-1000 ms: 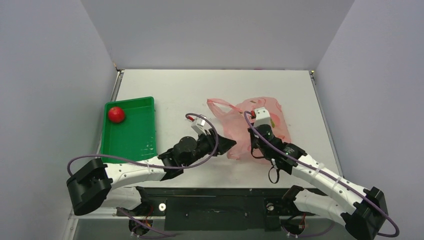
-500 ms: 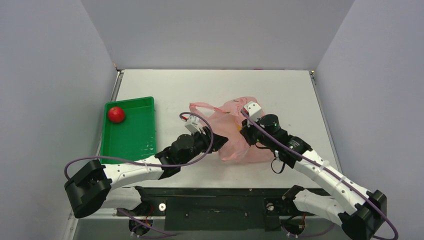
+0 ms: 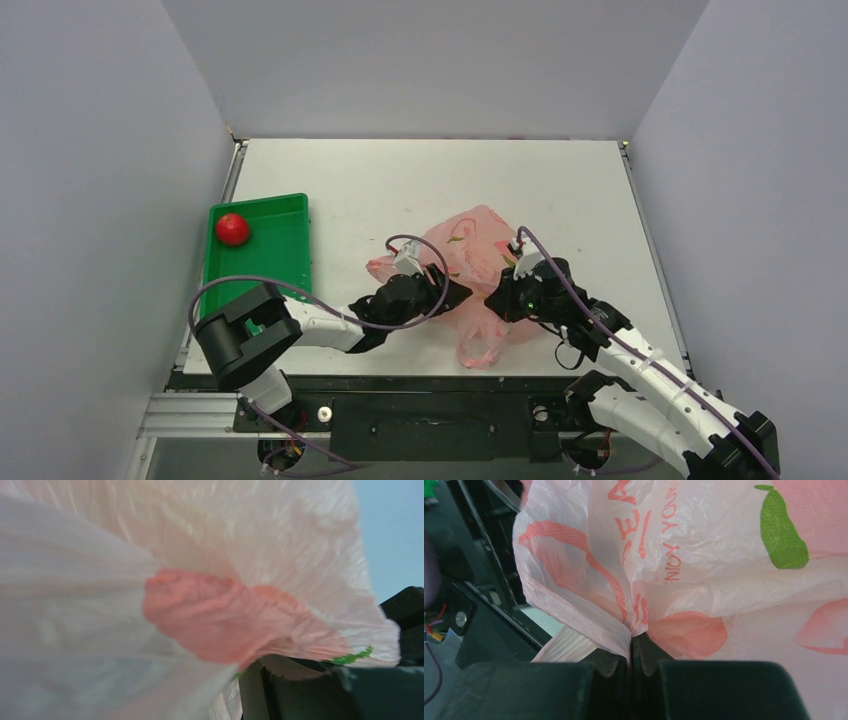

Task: Take the fake fruits out of the plastic bag
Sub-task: Adjust the plastic bag at the center of the board, then take out the fake fruit from the plastic bag.

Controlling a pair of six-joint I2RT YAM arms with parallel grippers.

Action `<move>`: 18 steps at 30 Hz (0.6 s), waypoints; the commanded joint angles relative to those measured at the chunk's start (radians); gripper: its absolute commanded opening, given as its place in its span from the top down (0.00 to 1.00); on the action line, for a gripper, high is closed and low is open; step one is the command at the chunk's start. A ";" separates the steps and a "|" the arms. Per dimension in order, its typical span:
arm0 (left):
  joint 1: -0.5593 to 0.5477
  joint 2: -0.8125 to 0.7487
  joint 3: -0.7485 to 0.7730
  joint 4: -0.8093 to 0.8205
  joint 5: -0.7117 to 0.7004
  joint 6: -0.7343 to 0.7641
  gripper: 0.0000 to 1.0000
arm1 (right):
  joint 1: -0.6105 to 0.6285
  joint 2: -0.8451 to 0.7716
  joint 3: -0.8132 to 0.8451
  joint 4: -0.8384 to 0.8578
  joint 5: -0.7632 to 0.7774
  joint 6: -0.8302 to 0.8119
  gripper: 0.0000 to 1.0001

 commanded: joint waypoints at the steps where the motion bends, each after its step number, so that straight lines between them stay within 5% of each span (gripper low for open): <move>1: -0.050 0.038 0.044 0.119 -0.114 -0.092 0.51 | -0.041 0.033 0.012 0.154 -0.121 -0.010 1.00; 4: -0.052 0.052 0.098 0.004 -0.173 -0.126 0.48 | -0.065 0.014 0.007 0.151 -0.124 -0.020 1.00; 9: -0.029 0.100 0.130 -0.063 -0.269 -0.165 0.58 | -0.098 -0.016 0.011 0.121 -0.132 -0.039 1.00; 18: 0.052 0.253 0.271 -0.100 -0.284 -0.170 0.46 | -0.140 0.013 0.065 0.062 -0.188 -0.106 1.00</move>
